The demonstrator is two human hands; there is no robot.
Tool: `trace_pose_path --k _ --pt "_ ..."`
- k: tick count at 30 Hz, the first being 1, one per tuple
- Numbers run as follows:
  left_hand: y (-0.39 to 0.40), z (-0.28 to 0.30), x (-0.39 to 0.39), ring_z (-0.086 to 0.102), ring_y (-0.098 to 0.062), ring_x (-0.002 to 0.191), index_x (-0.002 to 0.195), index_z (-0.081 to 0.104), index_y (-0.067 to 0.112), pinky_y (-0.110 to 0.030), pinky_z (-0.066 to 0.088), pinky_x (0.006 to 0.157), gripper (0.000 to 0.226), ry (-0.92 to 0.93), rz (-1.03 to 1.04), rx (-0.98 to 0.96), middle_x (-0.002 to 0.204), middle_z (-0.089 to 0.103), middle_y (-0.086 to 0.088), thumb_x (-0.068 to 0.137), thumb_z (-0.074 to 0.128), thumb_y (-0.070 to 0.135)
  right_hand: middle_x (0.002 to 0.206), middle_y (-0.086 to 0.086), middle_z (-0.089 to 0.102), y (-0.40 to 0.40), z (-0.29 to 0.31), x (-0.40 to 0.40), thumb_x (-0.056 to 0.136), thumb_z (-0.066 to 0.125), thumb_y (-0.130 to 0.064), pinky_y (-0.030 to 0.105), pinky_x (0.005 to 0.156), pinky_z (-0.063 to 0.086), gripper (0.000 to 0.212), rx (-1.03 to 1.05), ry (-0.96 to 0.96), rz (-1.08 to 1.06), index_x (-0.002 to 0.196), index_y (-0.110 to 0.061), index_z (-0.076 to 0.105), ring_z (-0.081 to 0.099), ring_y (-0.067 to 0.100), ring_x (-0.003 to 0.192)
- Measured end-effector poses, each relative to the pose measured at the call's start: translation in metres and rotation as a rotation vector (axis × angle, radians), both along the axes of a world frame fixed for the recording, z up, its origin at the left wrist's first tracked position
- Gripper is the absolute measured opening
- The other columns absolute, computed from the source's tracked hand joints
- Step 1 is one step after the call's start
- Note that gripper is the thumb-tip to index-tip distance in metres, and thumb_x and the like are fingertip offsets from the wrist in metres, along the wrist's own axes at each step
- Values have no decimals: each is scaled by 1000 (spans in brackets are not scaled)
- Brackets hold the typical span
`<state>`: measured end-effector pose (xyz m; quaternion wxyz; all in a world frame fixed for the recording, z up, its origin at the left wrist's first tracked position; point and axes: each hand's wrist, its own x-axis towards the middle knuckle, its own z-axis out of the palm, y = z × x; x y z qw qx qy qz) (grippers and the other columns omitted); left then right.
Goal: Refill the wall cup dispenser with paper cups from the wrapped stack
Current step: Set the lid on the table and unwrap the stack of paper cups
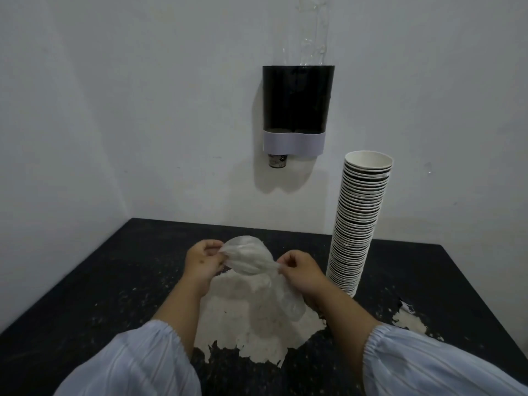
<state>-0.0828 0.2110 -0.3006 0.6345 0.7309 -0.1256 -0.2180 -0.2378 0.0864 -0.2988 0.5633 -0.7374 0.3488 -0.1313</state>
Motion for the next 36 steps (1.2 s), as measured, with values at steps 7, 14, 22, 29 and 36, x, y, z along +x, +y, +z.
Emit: trace_pose_path --k 7,14,22,29,36 --pt "13 14 31 58 -26 95 101 61 10 -35 53 76 20 47 196 -104 106 60 -14 89 52 -4 101 6 66 6 14 -3 87 59 -8 30 76 54 14 215 -21 262 96 -16 68 64 18 90" --pt "30 15 53 61 -24 86 105 57 15 -32 54 61 18 100 265 -113 108 60 -16 92 52 4 114 13 64 -6 15 -15 85 58 -2 32 84 57 29 652 -57 428 112 -8 67 64 23 98" --pt "51 22 64 59 -22 81 103 57 12 -37 53 69 16 137 284 -94 106 58 -16 93 50 2 103 7 69 -20 0 -21 86 56 -1 31 84 56 23 537 177 515 99 -13 71 67 18 92" --pt "39 29 38 55 -20 71 92 61 10 -28 47 56 16 -55 -51 195 87 60 -10 95 44 11 125 0 53 10 14 7 79 70 -24 44 101 42 46 72 294 453 121 -28 52 51 21 117" --pt "18 35 12 57 -26 83 89 62 10 -34 46 75 22 -117 -218 223 88 61 -12 93 42 19 110 0 56 43 36 37 73 77 -31 35 81 50 58 -53 77 390 122 -19 49 56 17 98"
